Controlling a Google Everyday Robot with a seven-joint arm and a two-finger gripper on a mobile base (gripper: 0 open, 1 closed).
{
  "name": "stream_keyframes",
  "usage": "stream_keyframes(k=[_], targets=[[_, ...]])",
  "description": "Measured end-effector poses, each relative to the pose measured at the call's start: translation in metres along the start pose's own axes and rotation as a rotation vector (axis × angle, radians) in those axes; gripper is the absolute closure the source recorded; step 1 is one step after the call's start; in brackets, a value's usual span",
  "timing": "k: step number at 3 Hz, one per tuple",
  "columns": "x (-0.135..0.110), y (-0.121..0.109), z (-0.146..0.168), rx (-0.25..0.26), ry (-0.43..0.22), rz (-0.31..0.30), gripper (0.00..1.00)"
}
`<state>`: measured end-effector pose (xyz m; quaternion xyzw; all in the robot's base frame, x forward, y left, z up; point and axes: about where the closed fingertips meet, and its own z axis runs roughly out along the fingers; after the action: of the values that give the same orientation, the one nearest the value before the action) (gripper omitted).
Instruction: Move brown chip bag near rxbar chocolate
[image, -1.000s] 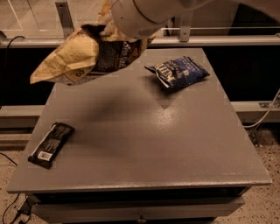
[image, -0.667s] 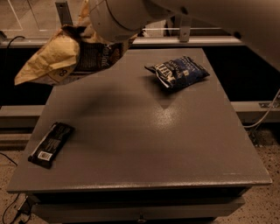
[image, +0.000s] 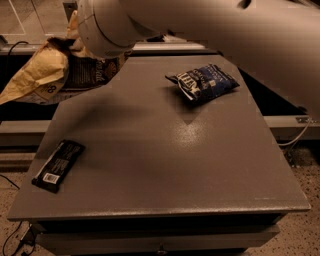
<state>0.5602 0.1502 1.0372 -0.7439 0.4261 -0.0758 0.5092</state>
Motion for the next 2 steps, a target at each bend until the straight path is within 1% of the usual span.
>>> stream_keyframes(k=[1,2], targets=[[-0.015,0.018,0.001,-0.055,-0.037,-0.042,1.0],[-0.037,0.044,0.005,-0.104,-0.041,-0.09,1.0]])
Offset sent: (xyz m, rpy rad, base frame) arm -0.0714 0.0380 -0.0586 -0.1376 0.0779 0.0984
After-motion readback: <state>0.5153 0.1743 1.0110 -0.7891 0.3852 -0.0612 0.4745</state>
